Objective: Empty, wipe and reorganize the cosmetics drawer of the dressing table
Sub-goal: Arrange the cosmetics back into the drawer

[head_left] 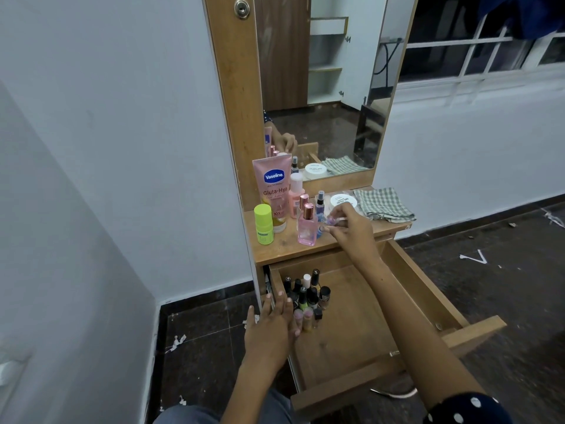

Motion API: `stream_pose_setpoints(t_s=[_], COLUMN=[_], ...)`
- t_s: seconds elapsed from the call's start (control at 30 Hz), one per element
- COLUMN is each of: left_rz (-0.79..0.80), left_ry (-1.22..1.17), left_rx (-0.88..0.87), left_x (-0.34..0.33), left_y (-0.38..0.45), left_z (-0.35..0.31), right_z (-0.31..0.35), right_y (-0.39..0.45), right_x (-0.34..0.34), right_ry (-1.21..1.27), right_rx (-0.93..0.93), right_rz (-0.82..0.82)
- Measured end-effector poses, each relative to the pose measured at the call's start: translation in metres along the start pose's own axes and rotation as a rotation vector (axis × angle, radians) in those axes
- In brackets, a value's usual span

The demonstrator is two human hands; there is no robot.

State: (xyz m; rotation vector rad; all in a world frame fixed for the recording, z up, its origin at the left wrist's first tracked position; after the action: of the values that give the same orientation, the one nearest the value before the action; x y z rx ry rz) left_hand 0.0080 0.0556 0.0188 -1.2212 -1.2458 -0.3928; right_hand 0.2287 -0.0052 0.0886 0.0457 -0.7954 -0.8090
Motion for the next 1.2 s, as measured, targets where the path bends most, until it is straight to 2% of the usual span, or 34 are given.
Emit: stream_pose_setpoints(t_s=[0.17, 0.27, 0.57, 0.7, 0.83, 1.2], left_rz=[-0.016, -0.024, -0.036, -0.032, -0.027, -0.044], left_ry=[-0.007, -0.012, -0.025, -0.024, -0.017, -0.048], left_rx=[-0.001, -0.005, -0.010, -0.008, -0.008, -0.008], left_x=[-0.002, -0.002, -0.001, 0.000, -0.001, -0.003], left_y=[-0.001, -0.001, -0.003, -0.003, -0.003, -0.001], left_z=[0.000, 0.001, 0.000, -0.001, -0.001, 0.000], right_z=[0.005, 0.008, -0.015, -0.022, -0.025, -0.033], right_y=[-0.037, -0.068, -0.116, -0.113, -0.113, -0.111], right_x=[0.016, 0.023, -0.006, -0.030, -0.040, -0.047], right_ry=[-0.010, -0.048, -0.133, -0.223, -0.352, -0.230], right_rx=[-0.016, -0.011, -0.109, -0.053, -0.006, -0.031], right_rz=[-0.049, -0.019, 0.344, 0.470, 0.477, 0.445])
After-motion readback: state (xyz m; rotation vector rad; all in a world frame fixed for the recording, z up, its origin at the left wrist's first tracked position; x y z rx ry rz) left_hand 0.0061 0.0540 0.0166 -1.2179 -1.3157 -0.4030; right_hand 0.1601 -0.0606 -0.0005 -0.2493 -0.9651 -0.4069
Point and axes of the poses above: each hand's wrist, its own y-axis towards the middle knuckle, its own x-axis out of the back of the hand, z = x × y, the point moved 3 cm from there along y, towards the middle knuckle, and after that the axes turned 12 degrees about z, right-handed, at the moved point
